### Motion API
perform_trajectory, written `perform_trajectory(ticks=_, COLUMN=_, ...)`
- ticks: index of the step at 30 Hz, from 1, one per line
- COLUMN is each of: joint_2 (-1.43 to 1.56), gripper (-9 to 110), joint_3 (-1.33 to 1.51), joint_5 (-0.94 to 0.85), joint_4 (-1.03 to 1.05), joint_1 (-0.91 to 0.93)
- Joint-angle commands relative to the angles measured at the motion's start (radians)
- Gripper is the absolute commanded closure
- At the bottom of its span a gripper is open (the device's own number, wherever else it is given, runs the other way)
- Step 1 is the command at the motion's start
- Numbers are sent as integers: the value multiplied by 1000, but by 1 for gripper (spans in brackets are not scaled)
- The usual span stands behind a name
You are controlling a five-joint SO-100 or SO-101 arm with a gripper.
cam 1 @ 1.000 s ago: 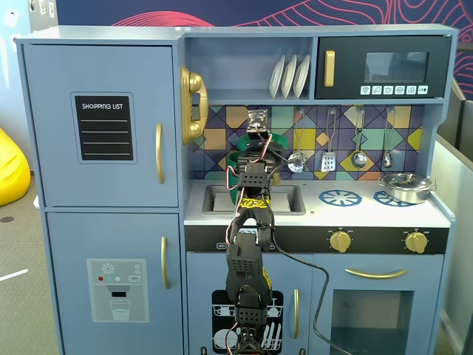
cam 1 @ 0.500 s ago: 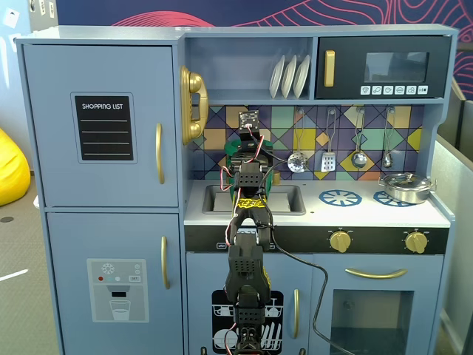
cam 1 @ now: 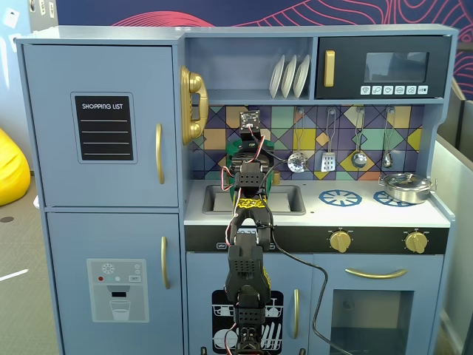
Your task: Pick up the lid from the counter and put it on the green recipient
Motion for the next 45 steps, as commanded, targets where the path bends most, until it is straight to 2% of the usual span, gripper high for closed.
perform_trajectory(ticks=1, joint_2=14, gripper=102, joint_3=8, joint_5=9, joint_4=-35, joint_1=-5)
perform_trajectory(ticks=9, joint_2=-6, gripper=102, joint_3=40, joint_5=14, joint_4=-64, joint_1=-2)
perform_trajectory(ticks=11, joint_2=-6, gripper=97, joint_3=51, joint_5=26, joint_4=-86, joint_1=-9)
perform_trajectory(ticks=15, joint_2=0, gripper=78, joint_3=52, joint_5=49, joint_4=-117, joint_1=-11)
perform_trajectory(ticks=18, joint_2=15, gripper=72, joint_3=20, joint_5=52, joint_4=-127, joint_1=-17)
perform_trajectory(ticks=23, joint_2=110, gripper=75, joint_3=-49, joint_5=28, joint_4=-11, joint_1=-44)
perform_trajectory(ticks=27, joint_2=273, gripper=76, joint_3=12, joint_5=-11, joint_4=152, joint_1=-64)
perform_trajectory(ticks=37, joint_2=663, gripper=81, joint_3=482, joint_5=-25, joint_4=399, joint_1=-21)
perform_trajectory(ticks=45, joint_2=933, gripper=100, joint_3=1014, joint_5=72, joint_4=595, joint_1=21)
